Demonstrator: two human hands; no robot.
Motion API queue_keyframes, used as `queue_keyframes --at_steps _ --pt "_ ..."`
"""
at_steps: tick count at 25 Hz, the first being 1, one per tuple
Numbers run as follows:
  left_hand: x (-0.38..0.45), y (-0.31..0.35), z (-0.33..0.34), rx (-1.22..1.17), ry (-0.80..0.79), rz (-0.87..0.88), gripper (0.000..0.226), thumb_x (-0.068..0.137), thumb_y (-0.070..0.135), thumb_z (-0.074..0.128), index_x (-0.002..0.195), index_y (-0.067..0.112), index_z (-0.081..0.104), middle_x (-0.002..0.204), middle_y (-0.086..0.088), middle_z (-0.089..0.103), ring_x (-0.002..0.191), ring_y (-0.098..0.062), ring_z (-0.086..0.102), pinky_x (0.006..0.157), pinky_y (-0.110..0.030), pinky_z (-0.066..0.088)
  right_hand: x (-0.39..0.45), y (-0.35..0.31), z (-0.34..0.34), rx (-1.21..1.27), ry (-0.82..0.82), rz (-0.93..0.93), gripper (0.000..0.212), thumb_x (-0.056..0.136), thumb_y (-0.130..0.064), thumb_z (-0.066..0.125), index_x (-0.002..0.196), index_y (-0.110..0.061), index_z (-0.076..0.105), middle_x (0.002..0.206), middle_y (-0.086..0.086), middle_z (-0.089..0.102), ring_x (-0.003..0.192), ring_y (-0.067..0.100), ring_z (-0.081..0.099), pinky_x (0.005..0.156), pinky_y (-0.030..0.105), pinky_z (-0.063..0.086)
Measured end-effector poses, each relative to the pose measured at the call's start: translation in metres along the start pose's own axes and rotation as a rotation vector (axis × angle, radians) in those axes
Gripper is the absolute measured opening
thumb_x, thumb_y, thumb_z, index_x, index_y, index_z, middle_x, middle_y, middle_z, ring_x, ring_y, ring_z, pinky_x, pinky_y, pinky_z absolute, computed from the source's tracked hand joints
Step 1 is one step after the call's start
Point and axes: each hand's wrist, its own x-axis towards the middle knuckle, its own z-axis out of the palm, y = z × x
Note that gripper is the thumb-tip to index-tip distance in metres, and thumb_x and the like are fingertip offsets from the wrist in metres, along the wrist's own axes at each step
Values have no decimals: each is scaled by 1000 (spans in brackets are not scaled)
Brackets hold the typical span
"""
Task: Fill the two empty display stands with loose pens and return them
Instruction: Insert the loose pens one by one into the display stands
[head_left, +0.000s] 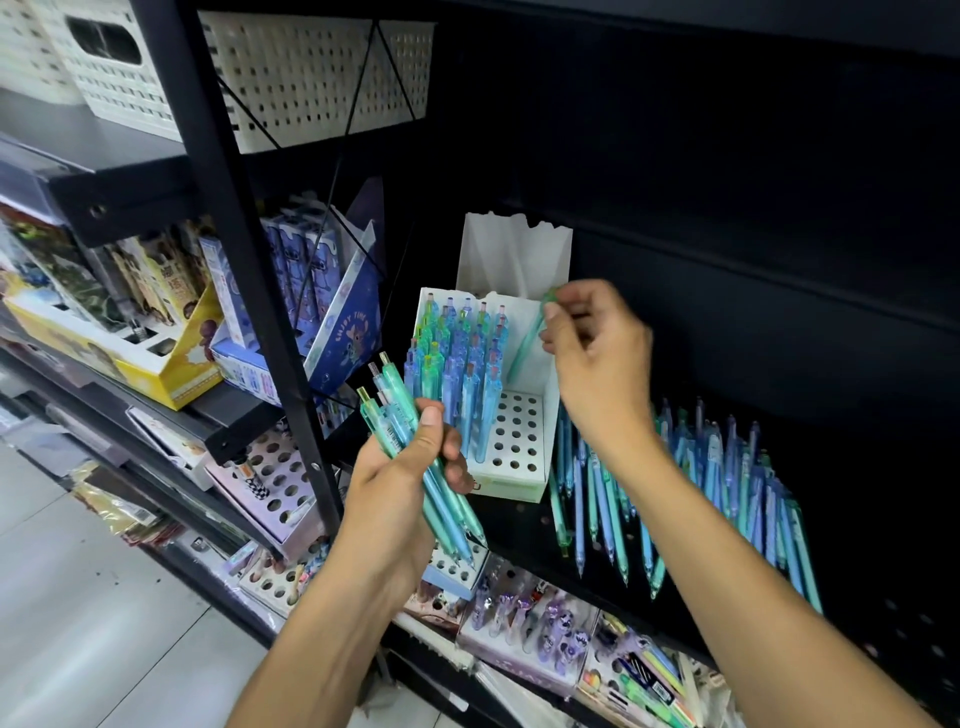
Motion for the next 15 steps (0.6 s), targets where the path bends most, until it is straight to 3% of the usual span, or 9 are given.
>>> queue_keyframes --at_steps 11,15 --pt "0 1 -5 -13 -38 -15 8 93 19 56 95 12 59 67 -2 52 59 -14 47 59 -28 43 7 9 5 -141 15 -76 9 95 -15 63 102 -10 67 86 -3 69 76 12 67 73 35 59" --pt "1 -1 -3 -4 -43 -12 11 90 20 57 96 11 58 66 -2 51 58 -14 46 57 -27 45 9 14 -1 -64 25 -3 8 95 -14 63 102 -13 66 87 -5 70 78 13 69 75 37 60"
